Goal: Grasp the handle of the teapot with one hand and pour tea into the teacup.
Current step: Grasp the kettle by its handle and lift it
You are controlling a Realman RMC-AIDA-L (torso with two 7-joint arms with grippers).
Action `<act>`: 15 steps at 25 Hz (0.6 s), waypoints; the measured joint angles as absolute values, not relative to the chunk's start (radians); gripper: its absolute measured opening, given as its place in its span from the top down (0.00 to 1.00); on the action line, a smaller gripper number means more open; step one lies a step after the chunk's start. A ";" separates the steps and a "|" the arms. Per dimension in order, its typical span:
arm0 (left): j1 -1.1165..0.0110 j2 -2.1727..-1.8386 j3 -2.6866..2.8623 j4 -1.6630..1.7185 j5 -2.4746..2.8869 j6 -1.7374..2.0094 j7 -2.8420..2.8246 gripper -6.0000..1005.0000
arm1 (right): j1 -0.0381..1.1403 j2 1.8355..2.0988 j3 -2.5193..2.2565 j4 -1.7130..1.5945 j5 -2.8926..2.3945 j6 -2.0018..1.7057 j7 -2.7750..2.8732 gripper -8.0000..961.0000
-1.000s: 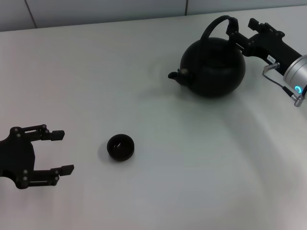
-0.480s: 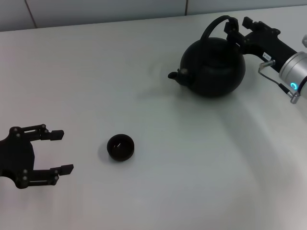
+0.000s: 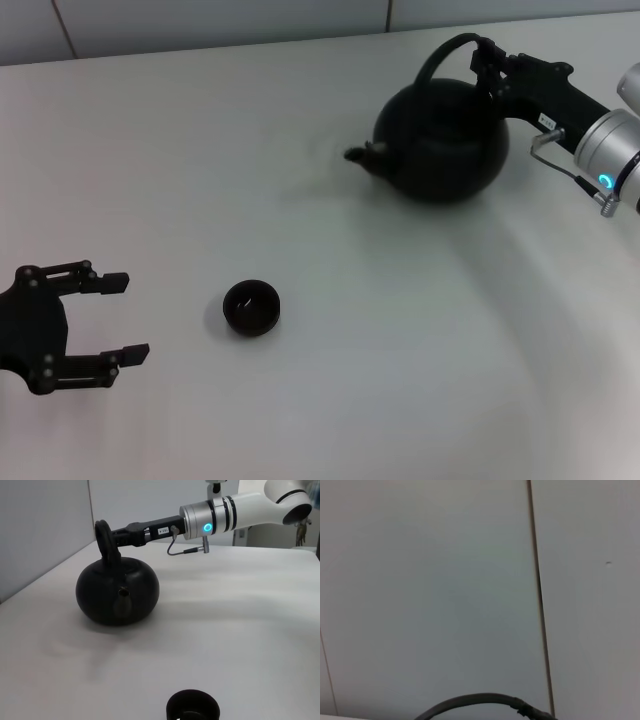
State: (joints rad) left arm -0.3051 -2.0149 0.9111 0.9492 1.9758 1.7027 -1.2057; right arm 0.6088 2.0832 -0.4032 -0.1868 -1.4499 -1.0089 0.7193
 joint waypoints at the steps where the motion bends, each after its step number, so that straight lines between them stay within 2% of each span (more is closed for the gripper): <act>1: -0.304 -2.014 0.911 0.949 1.976 1.703 -1.206 0.22 | 0.608 2.083 -0.402 -0.188 -1.450 -1.011 0.719 0.74; 6: -0.307 -2.014 0.911 0.949 1.989 1.703 -1.206 0.22 | 0.607 2.083 -0.402 -0.188 -1.449 -1.012 0.719 0.85; 15: -0.310 -2.013 0.911 0.951 2.004 1.703 -1.207 0.22 | 0.598 2.084 -0.403 -0.184 -1.449 -1.025 0.718 0.87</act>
State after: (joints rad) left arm -0.3099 -2.0130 0.9111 0.9511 2.0043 1.7027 -1.2069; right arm 0.5976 2.0836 -0.4032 -0.1839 -1.4491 -1.0249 0.7185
